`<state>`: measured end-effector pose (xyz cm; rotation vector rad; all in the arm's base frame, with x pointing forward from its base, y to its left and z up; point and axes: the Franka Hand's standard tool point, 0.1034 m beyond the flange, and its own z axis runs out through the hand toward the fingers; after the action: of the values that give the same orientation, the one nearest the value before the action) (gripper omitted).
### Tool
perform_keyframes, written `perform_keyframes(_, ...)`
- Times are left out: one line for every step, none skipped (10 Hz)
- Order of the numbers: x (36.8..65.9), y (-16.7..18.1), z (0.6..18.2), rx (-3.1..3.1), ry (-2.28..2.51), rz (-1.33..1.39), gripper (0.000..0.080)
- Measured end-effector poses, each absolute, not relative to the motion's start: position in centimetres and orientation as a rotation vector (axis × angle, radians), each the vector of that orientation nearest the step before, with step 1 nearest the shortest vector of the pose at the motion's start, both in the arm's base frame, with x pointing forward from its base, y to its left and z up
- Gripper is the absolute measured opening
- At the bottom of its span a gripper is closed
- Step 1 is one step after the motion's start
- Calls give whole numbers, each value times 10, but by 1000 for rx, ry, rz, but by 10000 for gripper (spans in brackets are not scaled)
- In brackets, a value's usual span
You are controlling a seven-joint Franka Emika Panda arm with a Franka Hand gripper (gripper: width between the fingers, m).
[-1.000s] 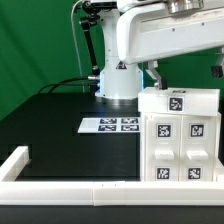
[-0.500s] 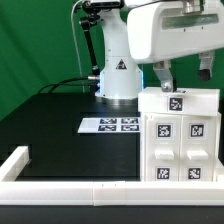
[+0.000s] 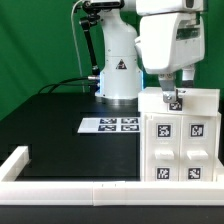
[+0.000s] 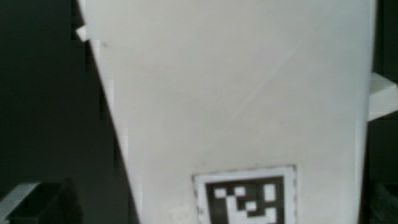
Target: Assemble cabinet
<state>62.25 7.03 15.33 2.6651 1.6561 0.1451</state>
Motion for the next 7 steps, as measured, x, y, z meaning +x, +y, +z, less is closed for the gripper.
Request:
perform_keyframes(622, 70, 151, 2666, 1657, 139, 673)
perform_keyframes(622, 70, 151, 2666, 1657, 140, 673)
perform_keyframes(622, 70, 151, 2667, 1654, 140, 555)
perform_keyframes(622, 69, 151, 2669, 1651, 140, 558)
perform_keyframes(622, 69, 151, 2692, 1615, 140, 558)
perform_keyframes(622, 69, 151, 2699, 1604, 140, 558)
perform_keyframes(622, 69, 151, 2731, 1552, 141, 558)
